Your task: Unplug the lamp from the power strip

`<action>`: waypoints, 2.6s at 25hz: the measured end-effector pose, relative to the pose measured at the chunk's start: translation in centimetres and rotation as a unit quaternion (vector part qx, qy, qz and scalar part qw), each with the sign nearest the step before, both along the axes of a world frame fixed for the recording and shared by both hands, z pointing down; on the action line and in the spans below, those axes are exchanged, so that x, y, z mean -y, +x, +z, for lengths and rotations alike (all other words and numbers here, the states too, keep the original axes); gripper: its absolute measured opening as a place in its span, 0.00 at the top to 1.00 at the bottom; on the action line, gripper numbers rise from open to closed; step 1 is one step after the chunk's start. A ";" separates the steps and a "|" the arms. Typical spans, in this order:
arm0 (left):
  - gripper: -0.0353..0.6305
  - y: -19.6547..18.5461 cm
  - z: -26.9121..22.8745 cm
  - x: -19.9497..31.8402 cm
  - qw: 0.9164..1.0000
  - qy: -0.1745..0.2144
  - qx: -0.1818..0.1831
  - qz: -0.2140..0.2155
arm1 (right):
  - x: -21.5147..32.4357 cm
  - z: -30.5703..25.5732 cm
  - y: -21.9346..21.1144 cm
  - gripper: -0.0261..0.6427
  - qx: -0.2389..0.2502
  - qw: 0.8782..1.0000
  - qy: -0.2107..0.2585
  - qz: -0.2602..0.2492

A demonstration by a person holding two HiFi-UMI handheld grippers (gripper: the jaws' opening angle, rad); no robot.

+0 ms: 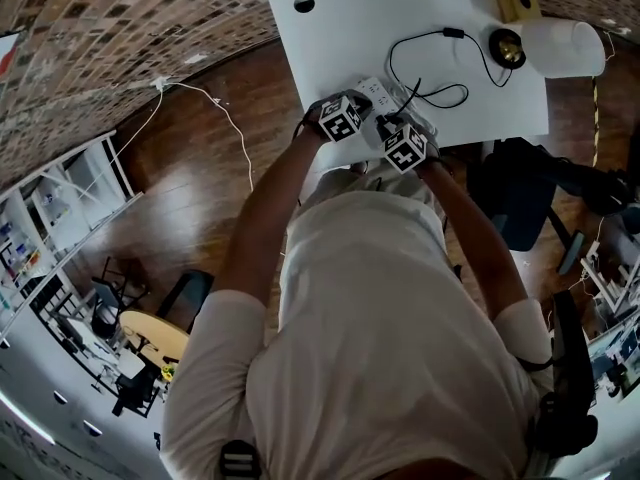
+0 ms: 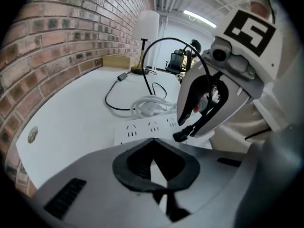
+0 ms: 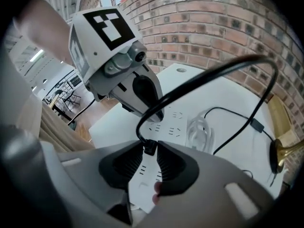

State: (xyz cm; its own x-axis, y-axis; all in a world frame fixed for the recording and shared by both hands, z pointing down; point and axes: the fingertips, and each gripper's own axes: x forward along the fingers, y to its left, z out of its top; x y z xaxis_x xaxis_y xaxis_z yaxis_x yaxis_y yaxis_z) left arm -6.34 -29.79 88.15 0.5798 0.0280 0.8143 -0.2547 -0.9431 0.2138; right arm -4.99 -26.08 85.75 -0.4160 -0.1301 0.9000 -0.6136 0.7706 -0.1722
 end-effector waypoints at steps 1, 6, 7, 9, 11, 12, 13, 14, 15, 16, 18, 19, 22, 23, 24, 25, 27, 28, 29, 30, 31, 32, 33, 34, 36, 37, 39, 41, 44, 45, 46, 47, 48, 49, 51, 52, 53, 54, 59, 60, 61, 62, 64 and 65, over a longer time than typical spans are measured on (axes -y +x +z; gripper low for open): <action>0.94 -0.2 0.3 -0.1 1.000 0.007 0.003 0.007 | 0.0 0.1 -0.2 0.83 -0.002 1.000 -0.001 -0.003; 0.94 -0.1 0.4 -0.3 0.997 0.068 0.014 0.039 | 0.0 -0.3 -0.9 0.86 -0.004 1.000 0.008 -0.002; 0.94 0.0 0.3 -0.4 0.995 0.084 0.017 0.050 | -0.1 -0.5 -0.9 0.86 -0.003 1.000 0.010 0.001; 0.94 0.5 0.0 -0.6 0.992 0.104 0.014 0.065 | -0.2 -1.0 -0.9 0.86 -0.001 1.000 0.012 0.008; 0.94 0.9 0.1 -1.1 0.990 0.114 0.012 0.080 | -0.2 -1.8 -0.7 0.87 0.004 1.000 0.015 0.014; 0.94 1.0 0.2 -1.3 0.989 0.117 0.012 0.085 | -0.2 -2.2 -0.6 0.87 0.006 1.000 0.018 0.015; 0.95 1.0 0.3 -1.4 0.989 0.120 0.011 0.087 | -0.1 -2.5 -0.5 0.87 0.009 1.000 0.019 0.016; 0.95 1.0 0.4 -1.4 0.989 0.124 0.010 0.087 | -0.1 -2.6 -0.5 0.88 0.012 1.000 0.020 0.015; 0.95 0.9 0.4 -1.4 0.988 0.128 0.010 0.089 | 0.0 -2.7 -0.5 0.89 0.014 1.000 0.021 0.014; 0.96 1.0 0.3 -1.4 0.986 0.135 0.013 0.096 | 0.0 -2.7 -0.5 0.92 0.016 1.000 0.021 0.012; 0.96 1.1 -0.2 -1.6 0.981 0.151 0.022 0.118 | -0.1 -2.7 -0.5 0.93 0.016 1.000 0.022 0.012; 0.96 1.2 -0.3 -1.6 0.979 0.159 0.025 0.127 | -0.1 -2.8 -0.4 0.94 0.016 1.000 0.020 0.015; 0.96 1.2 0.1 -1.7 0.976 0.168 0.031 0.133 | -0.1 -2.8 -0.3 0.94 0.020 0.999 0.012 0.023; 0.96 1.2 0.2 -1.6 0.976 0.168 0.033 0.132 | -0.1 -2.8 -0.3 0.94 0.021 0.999 0.010 0.025; 0.96 1.3 0.2 -1.6 0.977 0.166 0.034 0.130 | -0.1 -2.8 -0.2 0.94 0.022 0.999 0.008 0.028; 0.96 1.3 0.2 -1.6 0.978 0.162 0.034 0.126 | 0.0 -2.9 -0.2 0.94 0.024 0.999 0.006 0.032; 0.96 1.3 0.4 -1.5 0.982 0.151 0.032 0.113 | 0.1 -2.9 -0.2 0.94 0.027 0.999 0.006 0.038; 0.96 1.2 0.5 -1.6 0.984 0.145 0.030 0.104 | 0.0 -3.0 -0.3 0.94 0.027 0.999 0.008 0.039; 0.96 1.1 0.5 -1.6 0.986 0.138 0.029 0.094 | -0.1 -3.0 -0.3 0.94 0.027 0.999 0.013 0.039; 0.96 0.9 0.6 -1.5 0.987 0.131 0.029 0.083 | -0.3 -3.1 -0.4 0.95 0.026 0.999 0.019 0.036; 0.96 0.8 0.6 -1.5 0.989 0.126 0.030 0.072 | -0.5 -3.1 -0.4 0.95 0.025 0.999 0.024 0.034; 0.96 0.8 0.6 -1.5 0.990 0.121 0.031 0.063 | -0.5 -3.1 -0.4 0.95 0.024 0.999 0.025 0.033; 0.96 0.9 0.6 -1.5 0.991 0.116 0.033 0.056 | -0.4 -3.1 -0.3 0.95 0.024 0.999 0.024 0.033; 0.96 0.9 0.6 -1.5 0.992 0.113 0.034 0.051 | -0.3 -3.1 -0.3 0.95 0.023 0.999 0.022 0.033; 0.96 1.1 0.7 -1.4 0.992 0.112 0.039 0.048 | -0.1 -3.1 -0.2 0.95 0.018 0.999 0.020 0.030; 0.96 1.1 0.7 -1.4 0.992 0.112 0.041 0.049 | -0.2 -3.1 -0.1 0.95 0.015 0.999 0.022 0.026; 0.96 1.1 0.8 -1.4 0.992 0.108 0.042 0.052 | -0.5 -3.0 0.0 0.95 0.010 0.999 0.030 0.017; 0.96 1.0 0.8 -1.5 0.992 0.106 0.043 0.055 | -0.7 -3.0 0.0 0.95 0.011 0.999 0.028 0.016; 0.96 1.1 0.8 -1.5 0.992 0.105 0.047 0.059 | -0.2 -3.1 -0.1 0.95 0.015 1.000 0.011 0.016; 0.96 1.1 0.8 -1.4 0.991 0.107 0.049 0.061 | -0.1 -3.2 -0.1 0.95 0.013 1.000 0.010 0.012; 0.96 1.1 0.9 -1.4 0.991 0.108 0.051 0.064 | -0.1 -3.2 -0.1 0.95 0.010 1.000 0.012 0.008; 0.96 1.0 0.9 -1.4 0.990 0.108 0.053 0.068 | -0.1 -3.2 -0.1 0.95 0.007 1.000 0.015 0.006; 0.96 1.0 1.0 -1.5 0.990 0.107 0.055 0.071 | -0.3 -3.2 0.0 0.95 0.005 1.000 0.017 0.008; 0.96 1.0 1.0 -1.6 0.990 0.105 0.057 0.075 | -0.5 -3.2 0.1 0.95 0.003 1.000 0.017 0.011; 0.96 1.2 0.9 -2.0 0.990 0.102 0.058 0.079 | -0.9 -3.1 0.4 0.95 -0.001 1.000 0.011 0.018; 0.96 1.3 0.9 -2.2 0.990 0.103 0.057 0.077 | -1.0 -3.1 0.5 0.95 -0.001 1.000 0.005 0.021; 0.96 1.4 0.9 -2.2 0.990 0.105 0.056 0.074 | -0.9 -3.1 0.5 0.95 0.000 1.000 -0.002 0.025; 0.96 1.4 0.7 -2.1 0.990 0.108 0.055 0.071 | -0.7 -3.1 0.4 0.95 0.003 1.000 -0.009 0.029; 0.96 1.1 1.0 -2.1 0.988 0.118 0.060 0.081 | 0.0 -3.0 0.0 0.95 0.027 0.997 -0.045 0.055; 0.96 1.1 1.2 -2.0 0.988 0.117 0.060 0.083 | 0.0 -3.0 0.1 0.95 0.029 0.997 -0.045 0.057; 0.96 1.1 1.2 -1.9 0.988 0.114 0.060 0.083 | -0.2 -3.1 0.3 0.95 0.027 0.997 -0.041 0.056; 0.96 1.2 1.1 -1.9 0.989 0.110 0.060 0.082 | -0.5 -3.2 0.4 0.95 0.024 0.998 -0.034 0.055; 0.96 1.3 0.5 -2.0 0.989 0.108 0.062 0.078 | -0.8 -3.3 0.5 0.95 0.026 0.997 -0.030 0.064; 0.96 1.3 0.4 -2.0 0.989 0.111 0.065 0.076 | -0.8 -3.2 0.5 0.95 0.029 0.996 -0.034 0.070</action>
